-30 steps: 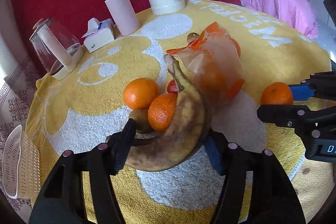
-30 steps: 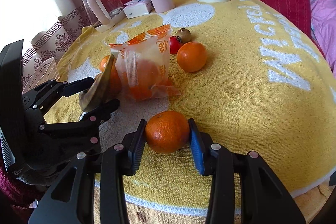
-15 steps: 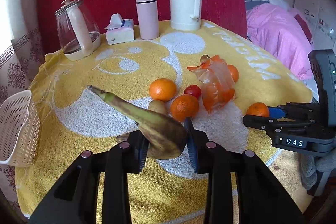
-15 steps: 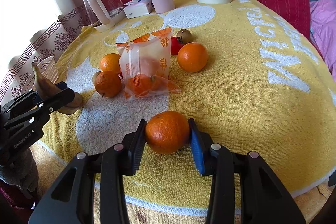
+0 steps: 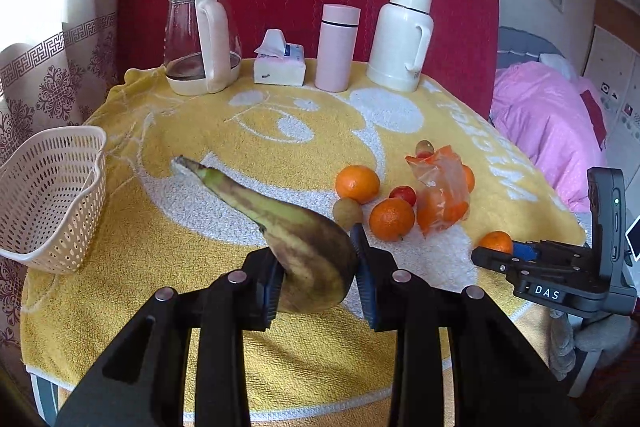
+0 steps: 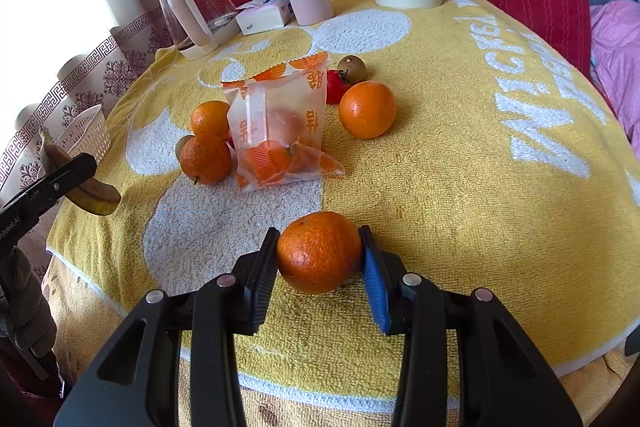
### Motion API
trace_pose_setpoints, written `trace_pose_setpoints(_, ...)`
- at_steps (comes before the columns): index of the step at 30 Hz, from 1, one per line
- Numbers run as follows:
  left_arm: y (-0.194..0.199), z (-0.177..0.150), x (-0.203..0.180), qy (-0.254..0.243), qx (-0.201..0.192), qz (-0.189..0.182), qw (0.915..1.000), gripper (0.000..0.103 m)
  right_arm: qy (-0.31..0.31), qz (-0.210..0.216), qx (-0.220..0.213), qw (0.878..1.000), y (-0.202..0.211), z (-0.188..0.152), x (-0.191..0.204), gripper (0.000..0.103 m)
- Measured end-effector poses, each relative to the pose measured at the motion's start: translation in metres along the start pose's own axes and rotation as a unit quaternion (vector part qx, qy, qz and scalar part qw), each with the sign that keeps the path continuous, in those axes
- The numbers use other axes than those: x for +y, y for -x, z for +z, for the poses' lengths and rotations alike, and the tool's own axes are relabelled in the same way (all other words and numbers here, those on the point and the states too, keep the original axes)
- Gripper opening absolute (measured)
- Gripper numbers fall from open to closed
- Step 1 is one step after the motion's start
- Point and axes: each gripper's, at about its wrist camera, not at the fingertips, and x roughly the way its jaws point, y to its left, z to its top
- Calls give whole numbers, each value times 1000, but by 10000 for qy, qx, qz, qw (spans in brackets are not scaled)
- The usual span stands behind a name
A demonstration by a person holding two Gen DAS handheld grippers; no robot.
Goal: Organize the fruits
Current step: 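Carry the banana into the white basket and open the left tool, then carry the held orange toward the white basket with the right tool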
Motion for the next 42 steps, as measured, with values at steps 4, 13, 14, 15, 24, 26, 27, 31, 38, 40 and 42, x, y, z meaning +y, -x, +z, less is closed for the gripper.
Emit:
trace_pose_setpoints(4, 15, 11, 10, 102, -230, 91, 9996, 33, 6, -6, 0, 10000, 0, 0, 0, 40)
trace_pose_setpoints(13, 50, 44, 63, 589, -765, 698, 9929, 33, 46, -45, 4, 10000, -1, 0, 2, 41)
trace_pose_setpoints(14, 53, 48, 71, 662, -797, 779, 9916, 33, 51, -52, 3, 10000, -1, 0, 2, 41)
trace_pose_setpoints(15, 55, 51, 80, 731, -832, 872, 9900, 33, 57, -60, 3, 10000, -1, 0, 2, 41)
trace_pose_setpoints(24, 51, 66, 154, 1300, -863, 1542, 9756, 33, 73, -82, -2, 9999, -1, 0, 3, 41)
trace_pose_setpoints(26, 44, 65, 168, 1440, -788, 1652, 9725, 33, 69, -81, -2, 9999, -1, 0, 3, 41)
trace_pose_setpoints(27, 42, 64, 175, 1531, -727, 1706, 9707, 33, 69, -80, -2, 9999, -1, 0, 3, 41)
trace_pose_setpoints(31, 33, 57, 197, 1935, -582, 1790, 9629, 57, 74, -80, -1, 9999, -1, 0, 3, 41)
trace_pose_setpoints(38, 45, 49, 200, 2029, -964, 2129, 9509, 96, 78, -79, -1, 9999, -1, 0, 3, 41)
trace_pose_setpoints(40, 48, 49, 194, 1927, -1064, 2249, 9492, 97, 80, -85, -2, 9999, -1, 0, 3, 41)
trace_pose_setpoints(42, 50, 49, 188, 1803, -1136, 2355, 9482, 97, 80, -88, -3, 9999, -1, 0, 3, 41)
